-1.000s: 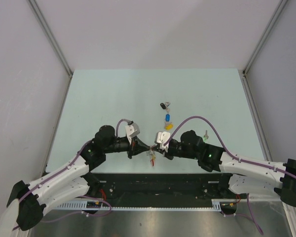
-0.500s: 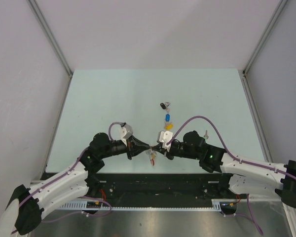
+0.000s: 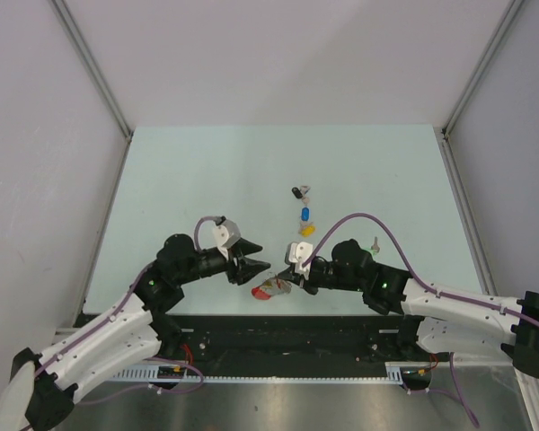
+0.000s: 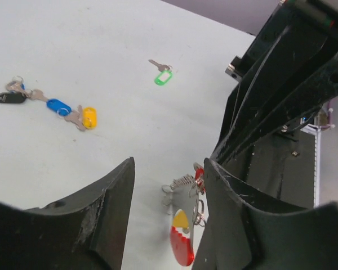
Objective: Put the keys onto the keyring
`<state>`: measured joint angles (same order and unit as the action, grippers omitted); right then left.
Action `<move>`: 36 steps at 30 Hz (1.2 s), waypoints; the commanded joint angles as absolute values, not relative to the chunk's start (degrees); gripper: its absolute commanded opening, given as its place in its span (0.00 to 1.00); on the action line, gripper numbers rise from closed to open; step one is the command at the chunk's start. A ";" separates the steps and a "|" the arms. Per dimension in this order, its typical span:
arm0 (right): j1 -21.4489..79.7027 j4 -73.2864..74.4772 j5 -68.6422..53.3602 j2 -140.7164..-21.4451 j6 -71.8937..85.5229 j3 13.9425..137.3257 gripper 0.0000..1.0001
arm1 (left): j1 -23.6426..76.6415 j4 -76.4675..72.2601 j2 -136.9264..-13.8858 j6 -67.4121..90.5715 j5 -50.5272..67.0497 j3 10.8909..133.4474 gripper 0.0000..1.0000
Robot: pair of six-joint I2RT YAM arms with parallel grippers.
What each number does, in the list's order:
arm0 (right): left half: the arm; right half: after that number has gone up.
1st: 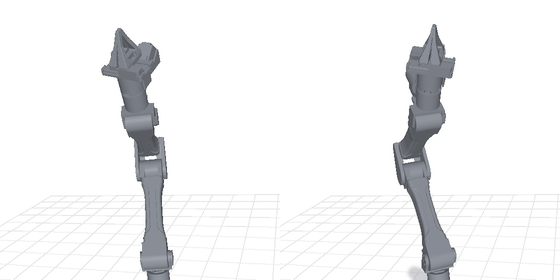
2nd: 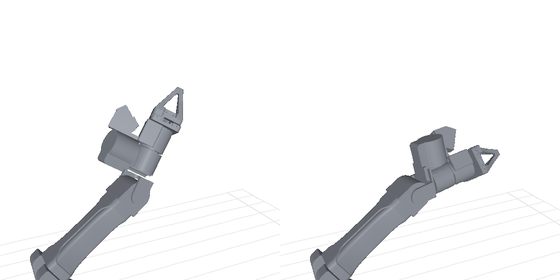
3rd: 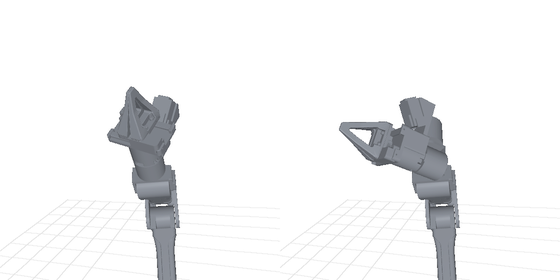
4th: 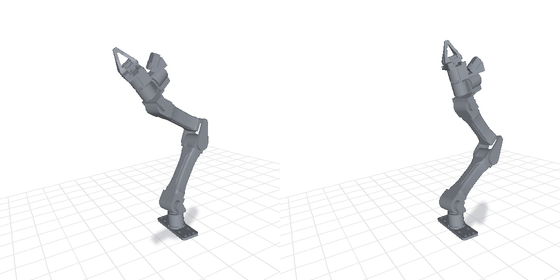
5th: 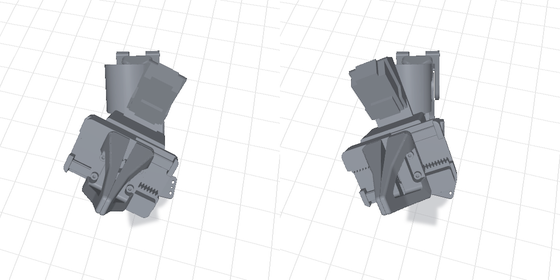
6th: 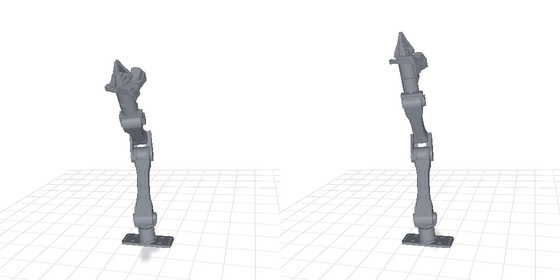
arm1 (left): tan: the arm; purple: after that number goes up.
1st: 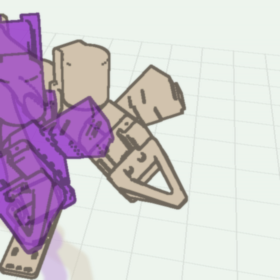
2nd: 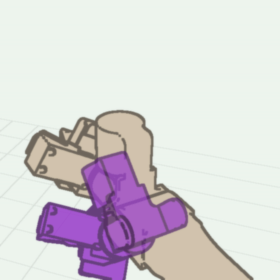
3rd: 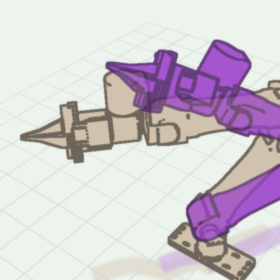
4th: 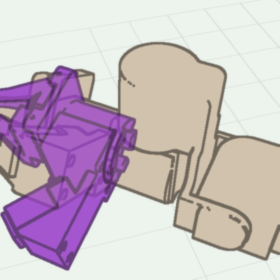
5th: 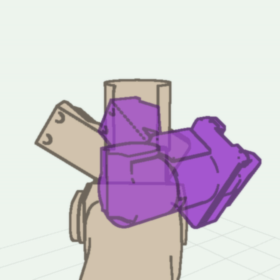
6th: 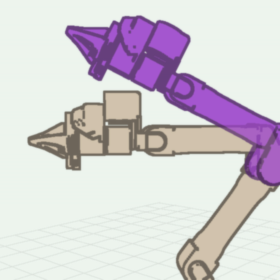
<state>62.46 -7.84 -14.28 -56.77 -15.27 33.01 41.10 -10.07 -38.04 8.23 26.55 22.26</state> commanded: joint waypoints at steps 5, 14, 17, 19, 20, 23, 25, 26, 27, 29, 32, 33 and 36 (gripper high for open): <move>62.75 -9.49 -15.29 -56.16 -16.43 33.93 0.00 | 40.78 17.45 -44.64 -16.65 36.01 39.27 0.61; 62.75 -9.14 -15.29 -55.90 -16.70 33.93 0.00 | 40.78 31.37 -58.44 -30.32 45.78 48.86 0.58; 62.84 -9.14 -15.29 -55.90 -16.79 33.93 0.00 | 40.78 31.46 -60.73 -30.76 46.84 49.65 0.55; 62.84 -9.14 -15.29 -55.81 -16.87 33.93 0.00 | 40.78 32.08 -61.96 -31.20 47.98 50.18 0.50; 62.75 -9.14 -15.21 -55.90 -16.88 33.93 0.00 | 40.78 32.25 -62.83 -31.38 48.42 50.53 0.49; 62.84 -9.14 -15.21 -55.99 -16.88 33.93 0.00 | 40.78 32.17 -64.33 -31.20 49.92 50.54 0.44; 62.84 -9.23 -15.21 -55.99 -16.88 33.93 0.00 | 40.78 31.82 -64.86 -31.03 50.18 50.54 0.40; 62.93 -9.14 -15.21 -55.99 -16.88 33.93 0.00 | 40.78 31.29 -65.30 -30.59 50.62 50.45 0.39; 62.93 -9.14 -15.21 -56.07 -16.88 33.93 0.00 | 40.78 31.12 -65.48 -30.32 51.06 50.45 0.36; 62.84 -9.23 -15.29 -56.07 -16.88 33.93 0.00 | 40.78 30.41 -65.74 -29.71 51.76 50.36 0.32; 62.84 -9.05 -15.29 -55.90 -16.88 33.93 0.00 | 40.78 29.80 -66.36 -29.18 51.94 50.36 0.22; 62.84 -9.05 -15.21 -55.81 -16.88 33.93 0.00 | 40.78 29.79 -66.44 -29.09 52.03 50.36 0.16; 62.84 -8.88 -15.12 -55.64 -16.88 33.93 0.00 | 40.78 28.92 -65.92 -28.22 51.68 49.92 0.05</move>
<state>62.57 -7.01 -14.52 -56.77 -16.43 33.01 41.01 29.87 -66.32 -28.23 48.05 48.25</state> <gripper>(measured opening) 0.008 0.126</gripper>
